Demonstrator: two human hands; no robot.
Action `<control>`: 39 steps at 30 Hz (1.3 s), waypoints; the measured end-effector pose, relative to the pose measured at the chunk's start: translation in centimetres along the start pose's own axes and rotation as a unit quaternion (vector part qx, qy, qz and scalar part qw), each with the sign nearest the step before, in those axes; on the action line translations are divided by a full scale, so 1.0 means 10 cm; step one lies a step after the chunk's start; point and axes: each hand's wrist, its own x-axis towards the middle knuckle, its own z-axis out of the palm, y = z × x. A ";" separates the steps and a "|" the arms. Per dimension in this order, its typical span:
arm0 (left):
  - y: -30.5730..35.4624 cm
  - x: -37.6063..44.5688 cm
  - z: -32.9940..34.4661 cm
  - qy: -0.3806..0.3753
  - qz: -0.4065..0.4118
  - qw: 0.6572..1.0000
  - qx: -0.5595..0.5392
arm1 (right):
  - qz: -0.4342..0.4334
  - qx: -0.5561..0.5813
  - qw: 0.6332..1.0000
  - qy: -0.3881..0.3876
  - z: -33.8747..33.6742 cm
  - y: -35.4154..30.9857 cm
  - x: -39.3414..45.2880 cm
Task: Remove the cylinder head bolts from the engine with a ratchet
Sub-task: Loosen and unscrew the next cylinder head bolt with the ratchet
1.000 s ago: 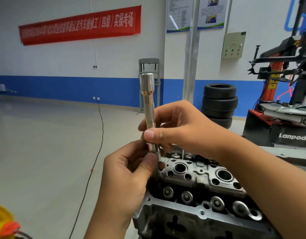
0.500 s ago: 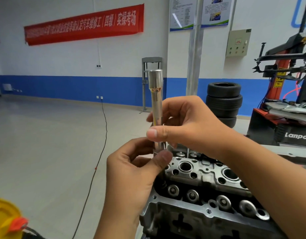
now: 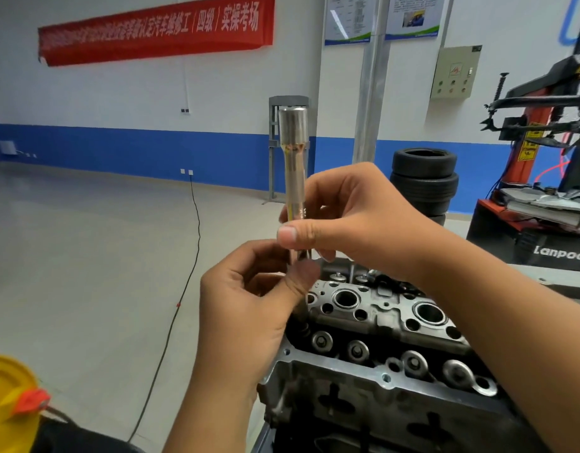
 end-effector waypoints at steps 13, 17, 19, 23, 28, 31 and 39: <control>0.00 -0.01 -0.03 -0.022 0.001 0.999 0.033 | -0.012 0.050 0.999 -0.011 -0.03 0.00 0.01; 0.00 -0.02 -0.03 -0.100 -0.003 0.994 -0.039 | -0.007 0.085 0.996 -0.020 -0.04 0.01 0.01; -0.02 -0.01 -0.02 -0.072 0.013 0.997 -0.018 | 0.001 0.103 0.994 -0.034 -0.03 0.00 0.00; -0.02 -0.03 0.01 -0.010 0.029 0.999 0.008 | 0.001 0.088 0.996 -0.001 -0.01 0.00 -0.01; 0.00 -0.04 0.02 -0.054 0.025 0.998 -0.019 | -0.008 0.091 0.996 0.008 -0.01 0.01 0.01; 0.00 -0.03 0.03 -0.071 0.019 0.997 -0.026 | 0.010 0.137 0.990 -0.025 -0.04 0.04 0.01; -0.01 -0.04 0.03 -0.009 0.041 0.999 -0.014 | 0.009 0.189 0.982 0.016 0.11 0.14 0.05</control>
